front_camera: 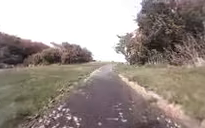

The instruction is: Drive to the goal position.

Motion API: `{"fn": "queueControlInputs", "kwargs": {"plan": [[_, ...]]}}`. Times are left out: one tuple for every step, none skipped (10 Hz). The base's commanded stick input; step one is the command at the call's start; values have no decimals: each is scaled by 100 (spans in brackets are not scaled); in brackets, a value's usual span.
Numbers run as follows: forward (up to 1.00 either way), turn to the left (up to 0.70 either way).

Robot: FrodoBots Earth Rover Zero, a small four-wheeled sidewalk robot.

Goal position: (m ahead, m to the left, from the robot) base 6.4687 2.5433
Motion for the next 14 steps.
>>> {"fn": "queueControlInputs", "kwargs": {"plan": [[100, 0], [100, 0], [100, 0], [100, 0], [100, 0], [100, 0], [100, 0], [100, 0], [100, 0], [100, 0], [100, 0], [100, 0], [100, 0], [100, 0]]}}
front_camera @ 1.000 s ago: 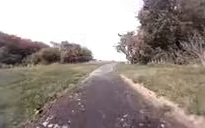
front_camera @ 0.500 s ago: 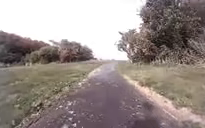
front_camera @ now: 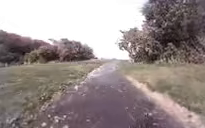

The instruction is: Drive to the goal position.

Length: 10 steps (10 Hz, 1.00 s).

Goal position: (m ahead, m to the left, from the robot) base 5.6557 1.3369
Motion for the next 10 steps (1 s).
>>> {"fn": "queueControlInputs", "kwargs": {"plan": [[100, 0], [100, 0], [100, 0], [100, 0], [100, 0], [100, 0], [100, -2], [100, -8], [100, -19], [100, -10]]}}
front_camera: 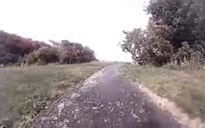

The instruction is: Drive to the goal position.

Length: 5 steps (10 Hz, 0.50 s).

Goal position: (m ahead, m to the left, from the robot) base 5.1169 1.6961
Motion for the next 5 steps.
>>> {"fn": "queueControlInputs", "kwargs": {"plan": [[100, -1], [100, 0], [100, 0], [100, 0], [100, 0]]}}
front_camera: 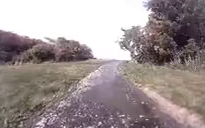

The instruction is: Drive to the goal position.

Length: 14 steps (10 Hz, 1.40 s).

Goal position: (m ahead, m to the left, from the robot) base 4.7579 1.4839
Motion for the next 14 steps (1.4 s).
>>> {"fn": "queueControlInputs", "kwargs": {"plan": [[100, 0], [100, 0], [100, 0], [100, 0], [100, 0], [100, 0], [100, 0], [100, 0], [100, 0], [100, 0], [100, 0], [100, 0], [100, 0], [100, 0]]}}
